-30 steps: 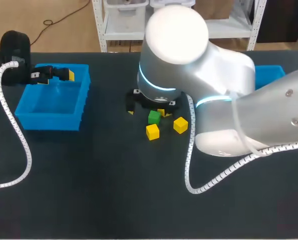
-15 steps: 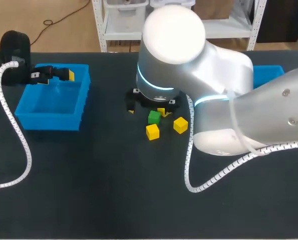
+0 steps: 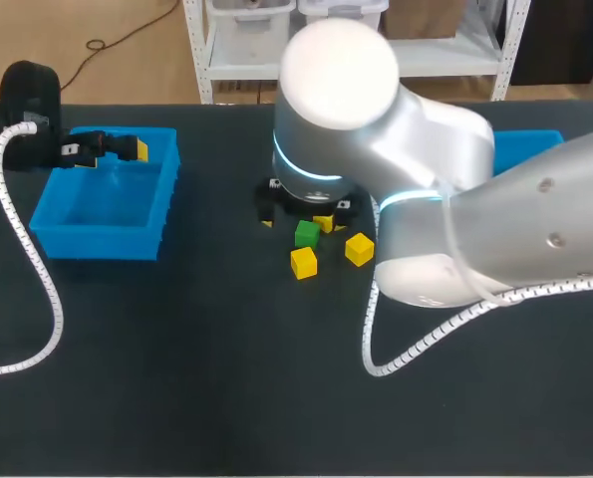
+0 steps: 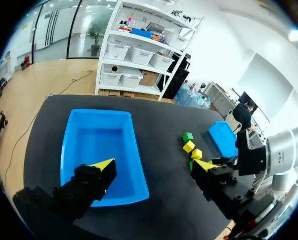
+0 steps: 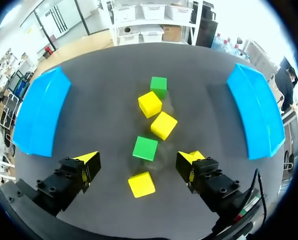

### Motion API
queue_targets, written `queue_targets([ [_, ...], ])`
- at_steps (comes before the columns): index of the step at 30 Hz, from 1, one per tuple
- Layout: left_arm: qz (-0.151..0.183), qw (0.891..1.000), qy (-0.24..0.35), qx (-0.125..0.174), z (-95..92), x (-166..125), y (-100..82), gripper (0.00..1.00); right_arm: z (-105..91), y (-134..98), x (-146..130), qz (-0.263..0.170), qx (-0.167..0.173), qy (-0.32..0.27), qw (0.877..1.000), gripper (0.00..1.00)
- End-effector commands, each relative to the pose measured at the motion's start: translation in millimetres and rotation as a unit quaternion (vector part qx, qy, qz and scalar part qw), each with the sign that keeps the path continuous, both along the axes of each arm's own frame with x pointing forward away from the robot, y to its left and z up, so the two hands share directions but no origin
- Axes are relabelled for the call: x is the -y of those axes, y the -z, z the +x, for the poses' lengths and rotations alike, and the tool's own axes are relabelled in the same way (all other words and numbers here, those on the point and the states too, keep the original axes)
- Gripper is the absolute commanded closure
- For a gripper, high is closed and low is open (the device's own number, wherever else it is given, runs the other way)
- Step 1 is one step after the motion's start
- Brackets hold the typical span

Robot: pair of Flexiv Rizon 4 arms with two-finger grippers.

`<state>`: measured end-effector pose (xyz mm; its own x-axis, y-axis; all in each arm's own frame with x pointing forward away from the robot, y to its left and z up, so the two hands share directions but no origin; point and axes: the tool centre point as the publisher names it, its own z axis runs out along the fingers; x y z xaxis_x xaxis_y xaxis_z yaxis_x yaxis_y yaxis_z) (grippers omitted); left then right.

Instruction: Put the green cubes in the right bin and the yellow cubes in the left bin.

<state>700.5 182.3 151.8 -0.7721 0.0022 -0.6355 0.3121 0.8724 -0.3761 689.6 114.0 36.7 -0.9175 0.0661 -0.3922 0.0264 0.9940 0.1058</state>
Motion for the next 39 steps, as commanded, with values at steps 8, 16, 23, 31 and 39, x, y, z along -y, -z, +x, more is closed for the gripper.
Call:
queue_targets([
  [8, -0.005, 1.000, 0.003, 0.004, -0.4, -2, 1.7, 0.00, 10.7, 14, 0, -0.002, -0.003, 0.005, 1.000, 0.00],
  [16, -0.005, 1.000, 0.003, 0.004, -0.4, -2, 1.7, 0.00, 13.9, 33, 1, -0.007, -0.012, 0.009, 1.000, 0.00],
  [23, -0.005, 1.000, 0.003, 0.004, -0.4, -2, 1.7, 0.00, 18.6, 41, 0, -0.010, -0.015, 0.009, 1.000, 0.00],
  [31, -0.005, 1.000, 0.003, 0.004, -0.4, -2, 1.7, 0.00, 25.0, 49, 0, -0.011, -0.019, 0.011, 1.000, 0.00],
  [39, -0.005, 1.000, 0.003, 0.004, -0.4, -2, 1.7, 0.00, 25.9, 51, 2, -0.009, -0.021, 0.022, 1.000, 0.88],
])
